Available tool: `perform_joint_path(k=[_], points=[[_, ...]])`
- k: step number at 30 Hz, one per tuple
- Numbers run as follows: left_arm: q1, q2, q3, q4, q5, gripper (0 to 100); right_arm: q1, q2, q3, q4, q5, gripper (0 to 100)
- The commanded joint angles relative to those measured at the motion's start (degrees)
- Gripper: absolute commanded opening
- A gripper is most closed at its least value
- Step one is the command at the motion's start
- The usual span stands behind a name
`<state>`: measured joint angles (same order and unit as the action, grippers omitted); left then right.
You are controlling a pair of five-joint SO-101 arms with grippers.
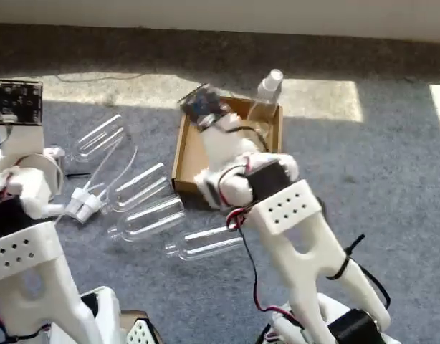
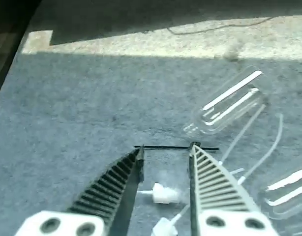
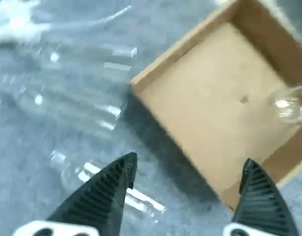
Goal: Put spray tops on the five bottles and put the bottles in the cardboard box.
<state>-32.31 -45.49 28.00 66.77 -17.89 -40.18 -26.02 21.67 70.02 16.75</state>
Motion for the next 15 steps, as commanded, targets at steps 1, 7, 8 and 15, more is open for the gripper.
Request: perform_joint_path(k=[1, 7, 8, 15], points=[[-7.3, 7.8, -10.2, 1.3, -5.3, 15, -9.9, -1.6, 1.0, 4.7, 7.3, 28.8], [-15.9, 25.6, -22.4, 1.1, -12.1, 15, -16.5, -2.0, 12.4, 4.2, 15.1, 28.9], [-17.0, 28.4, -24.4, 1.1, -12.6, 15, -17.4, -2.0, 14.1, 3.3, 16.1, 28.9], [-20.6, 39.7, -31.3, 1.1, -15.2, 15, -17.7, -1.4, 20.5, -4.8, 20.4, 28.9]])
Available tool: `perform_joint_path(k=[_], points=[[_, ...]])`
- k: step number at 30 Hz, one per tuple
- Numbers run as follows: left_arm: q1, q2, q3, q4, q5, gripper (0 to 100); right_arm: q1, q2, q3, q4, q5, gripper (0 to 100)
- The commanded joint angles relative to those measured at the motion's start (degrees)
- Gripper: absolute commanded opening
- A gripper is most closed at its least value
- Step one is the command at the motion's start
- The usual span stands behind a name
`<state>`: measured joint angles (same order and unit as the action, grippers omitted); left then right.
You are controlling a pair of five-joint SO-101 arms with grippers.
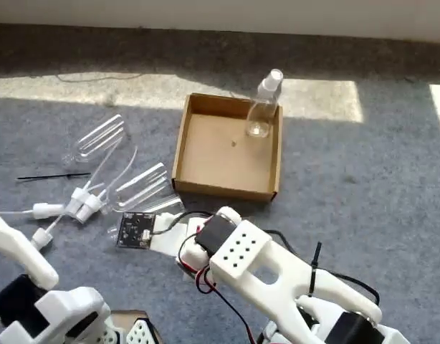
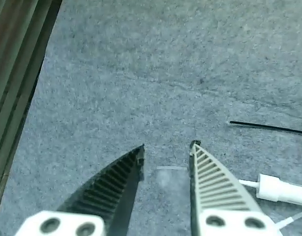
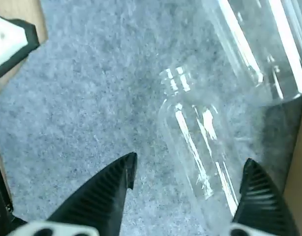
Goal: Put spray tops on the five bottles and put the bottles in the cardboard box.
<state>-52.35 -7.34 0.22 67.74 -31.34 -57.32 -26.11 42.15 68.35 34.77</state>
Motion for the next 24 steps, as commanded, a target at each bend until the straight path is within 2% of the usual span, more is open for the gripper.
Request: perform_joint_path(k=[1, 6, 11, 16, 24], points=[[-0.6, 2.4, -3.6, 0.1, -2.3, 15, -0.6, -1.3, 0.1, -3.7, 2.9, 28.9], [-0.4, 5.6, -4.0, -0.1, -2.4, 15, 0.7, -1.2, 0.3, -7.3, 3.4, 29.3], [-0.2, 6.0, -3.6, -2.9, -2.4, 15, 1.3, -1.1, 0.9, -7.7, 6.7, 34.9], [-0.2, 6.0, -3.6, -2.9, -2.4, 15, 1.3, -0.7, 2.0, -7.7, 10.0, 35.7], [-0.4, 6.0, -3.5, -2.7, -2.4, 15, 1.6, 10.8, 1.5, -8.1, 10.0, 35.7]])
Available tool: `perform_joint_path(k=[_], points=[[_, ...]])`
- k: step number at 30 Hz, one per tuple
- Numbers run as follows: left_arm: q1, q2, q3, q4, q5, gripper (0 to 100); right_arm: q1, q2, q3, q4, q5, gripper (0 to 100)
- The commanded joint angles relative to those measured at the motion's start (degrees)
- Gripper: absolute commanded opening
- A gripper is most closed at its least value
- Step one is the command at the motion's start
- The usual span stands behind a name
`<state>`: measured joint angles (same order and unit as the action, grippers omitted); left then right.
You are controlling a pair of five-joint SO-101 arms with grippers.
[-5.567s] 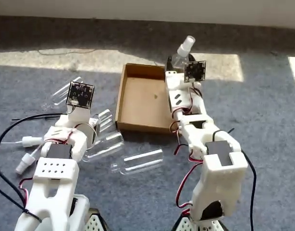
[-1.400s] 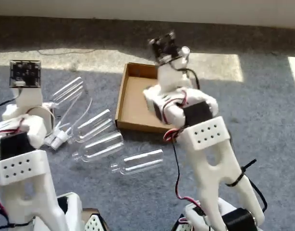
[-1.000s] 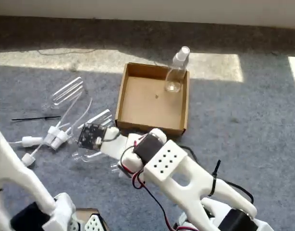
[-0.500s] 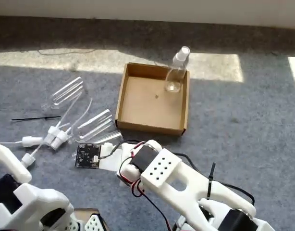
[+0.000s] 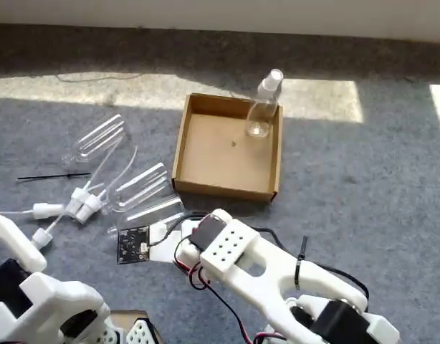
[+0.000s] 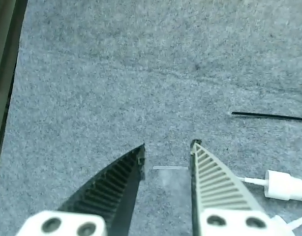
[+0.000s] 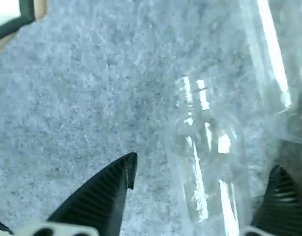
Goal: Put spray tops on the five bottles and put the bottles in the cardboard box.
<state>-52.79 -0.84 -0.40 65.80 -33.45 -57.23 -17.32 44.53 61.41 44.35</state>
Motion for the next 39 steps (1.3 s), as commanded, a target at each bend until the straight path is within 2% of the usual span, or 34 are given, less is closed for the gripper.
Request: perform_joint_path(k=[1, 8, 14, 18, 22, 29, 35, 39], points=[[0.0, -0.5, -2.9, -0.8, -0.3, 15, 1.5, 2.7, -1.5, -2.2, 0.4, 35.7], [0.1, -0.4, -2.9, -0.7, -0.3, 15, 1.7, 6.6, -2.2, -4.7, -0.1, 34.1], [0.3, -0.4, -2.9, -0.2, -0.9, 15, 1.8, 8.2, -2.4, -4.9, -4.2, 17.9], [2.5, -0.8, -0.2, 6.8, -8.4, 15, 1.8, 9.3, -2.5, -4.6, -9.9, 10.0], [5.4, -0.9, 5.6, 13.3, -12.4, 15, 4.3, 9.2, -2.5, -4.5, -15.3, 3.3], [6.8, -1.1, 15.8, 15.0, -14.1, 15, 11.9, 9.5, -2.3, -4.9, -20.6, 1.5], [6.5, -1.4, 20.2, 15.2, -14.5, 15, 12.4, 9.5, -2.5, -5.0, -23.8, 1.4], [6.5, -5.5, 25.7, 14.7, -18.6, 15, 12.4, 9.5, -2.3, -5.0, -23.8, 1.4]])
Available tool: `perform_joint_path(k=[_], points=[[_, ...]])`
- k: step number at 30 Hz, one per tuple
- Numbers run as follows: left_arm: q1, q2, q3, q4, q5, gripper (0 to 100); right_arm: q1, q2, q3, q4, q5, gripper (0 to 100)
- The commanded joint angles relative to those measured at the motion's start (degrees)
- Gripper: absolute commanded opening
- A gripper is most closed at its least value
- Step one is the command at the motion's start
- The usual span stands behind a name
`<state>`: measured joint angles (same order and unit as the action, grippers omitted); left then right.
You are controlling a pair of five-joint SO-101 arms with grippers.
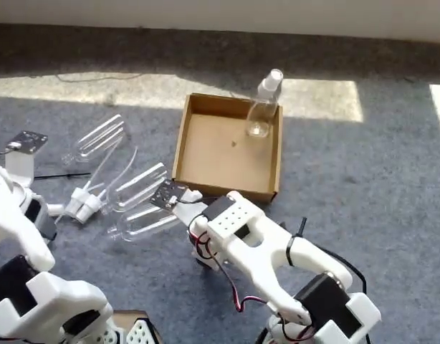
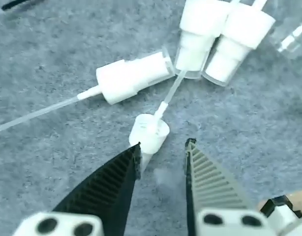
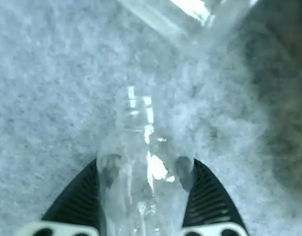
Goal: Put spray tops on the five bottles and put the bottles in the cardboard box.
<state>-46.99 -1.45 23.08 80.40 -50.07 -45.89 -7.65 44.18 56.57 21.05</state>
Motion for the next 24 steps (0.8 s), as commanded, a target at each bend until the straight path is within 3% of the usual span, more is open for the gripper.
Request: perform_joint_path(k=[1, 9, 15, 24], points=[[0.7, -6.6, 4.1, 0.1, -2.4, 15, 1.1, -0.2, -1.9, -0.1, -0.5, 1.4], [-3.2, -17.1, 23.6, -19.1, -2.6, 15, 1.1, -0.2, -1.8, -0.1, -0.6, 1.4], [-5.1, -18.8, 25.0, -17.3, 0.2, 15, 1.0, -0.2, -1.8, -0.1, -0.6, 1.4], [-10.2, -18.7, 24.7, -34.2, 1.3, 15, 0.9, -0.2, -1.8, -0.1, -0.9, 1.4]])
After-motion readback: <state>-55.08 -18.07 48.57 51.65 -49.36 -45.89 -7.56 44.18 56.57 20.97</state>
